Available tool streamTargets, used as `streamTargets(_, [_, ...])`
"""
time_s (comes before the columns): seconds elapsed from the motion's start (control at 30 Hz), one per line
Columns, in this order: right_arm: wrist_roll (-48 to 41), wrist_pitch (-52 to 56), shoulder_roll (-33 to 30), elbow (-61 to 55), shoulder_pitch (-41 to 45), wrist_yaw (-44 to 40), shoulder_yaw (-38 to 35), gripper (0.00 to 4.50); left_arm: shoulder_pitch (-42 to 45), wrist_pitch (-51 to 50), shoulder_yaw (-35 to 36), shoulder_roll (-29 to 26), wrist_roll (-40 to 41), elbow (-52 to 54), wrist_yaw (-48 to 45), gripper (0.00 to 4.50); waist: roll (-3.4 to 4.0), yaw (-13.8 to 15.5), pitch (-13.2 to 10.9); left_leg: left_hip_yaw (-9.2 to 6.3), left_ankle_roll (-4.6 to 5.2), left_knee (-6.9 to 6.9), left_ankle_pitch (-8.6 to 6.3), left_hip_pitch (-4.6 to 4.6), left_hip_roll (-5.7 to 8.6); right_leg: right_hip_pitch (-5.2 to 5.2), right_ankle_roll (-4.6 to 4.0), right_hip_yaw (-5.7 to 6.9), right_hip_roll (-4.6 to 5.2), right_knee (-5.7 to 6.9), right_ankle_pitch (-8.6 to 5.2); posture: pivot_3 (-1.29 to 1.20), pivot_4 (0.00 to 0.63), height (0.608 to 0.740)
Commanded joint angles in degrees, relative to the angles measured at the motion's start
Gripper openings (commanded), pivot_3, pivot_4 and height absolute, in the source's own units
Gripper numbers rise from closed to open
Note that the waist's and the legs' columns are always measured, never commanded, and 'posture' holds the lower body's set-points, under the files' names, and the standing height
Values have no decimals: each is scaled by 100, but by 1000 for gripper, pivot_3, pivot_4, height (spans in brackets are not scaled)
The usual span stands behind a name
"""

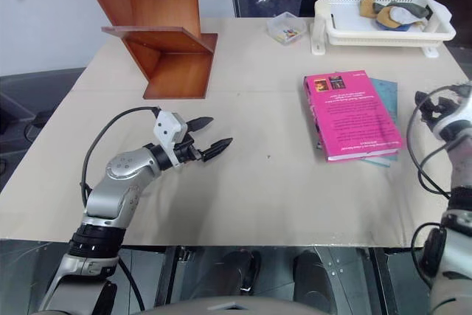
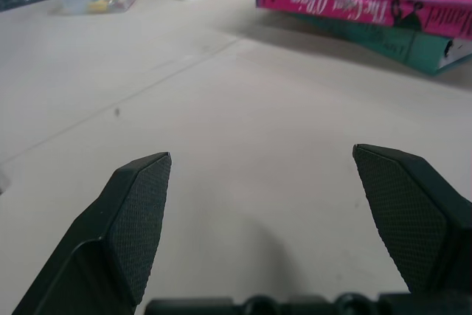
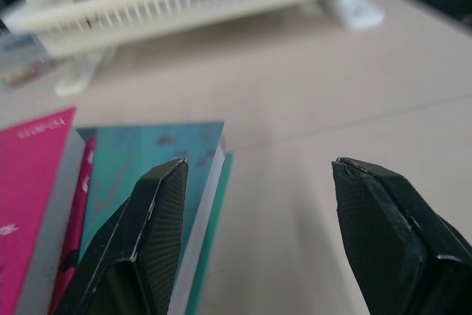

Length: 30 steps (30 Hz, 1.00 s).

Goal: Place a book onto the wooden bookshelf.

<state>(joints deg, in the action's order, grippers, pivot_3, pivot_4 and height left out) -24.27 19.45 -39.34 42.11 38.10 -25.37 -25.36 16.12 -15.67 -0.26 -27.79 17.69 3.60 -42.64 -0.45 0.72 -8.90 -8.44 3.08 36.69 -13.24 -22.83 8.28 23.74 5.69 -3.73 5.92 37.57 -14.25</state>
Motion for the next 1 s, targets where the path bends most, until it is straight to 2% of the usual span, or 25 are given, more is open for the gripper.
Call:
streamTargets(0.03, [131, -23, -100, 523, 356, -138, 72, 3177, -124, 43, 288, -184, 152, 446, -79, 4374, 1, -2, 0, 0, 1, -2, 0, -1, 0, 0, 0, 0, 0, -2, 0, 0, 150, 740])
streamTargets(0.27, [392, 3, -281, 1558, 917, -625, 289, 3177, -688, -275, 903, -641, 1523, 1382, -1108, 4374, 6, -108, -3, 2, 1, -7, -1, 0, 0, 2, 0, -1, 1, -3, 0, 0, 150, 740])
streamTargets(0.43, [472, -22, -331, 1798, 1068, -1197, 397, 3177, -848, -410, 1083, -963, 2084, 1543, -1757, 4374, 7, -170, -4, 3, 2, -7, -1, 3, -1, 1, 0, -2, -1, -1, 0, 0, 150, 740])
streamTargets(0.6, [566, 108, -347, 1873, 1138, -1504, 507, 3177, -709, -196, 1166, -1089, 2049, 1352, -1966, 4374, 8, -184, -4, 4, 2, -7, -1, 6, -2, 1, 0, -4, -2, 1, 0, 0, 150, 740])
streamTargets(1.0, [505, 599, -115, 1996, 1361, -2173, 560, 3177, -466, 375, 1021, -995, 1629, 718, -2162, 4374, 8, -186, -4, 3, 1, -8, -1, 6, -2, 2, 0, -4, -2, 1, 0, 0, 150, 740])
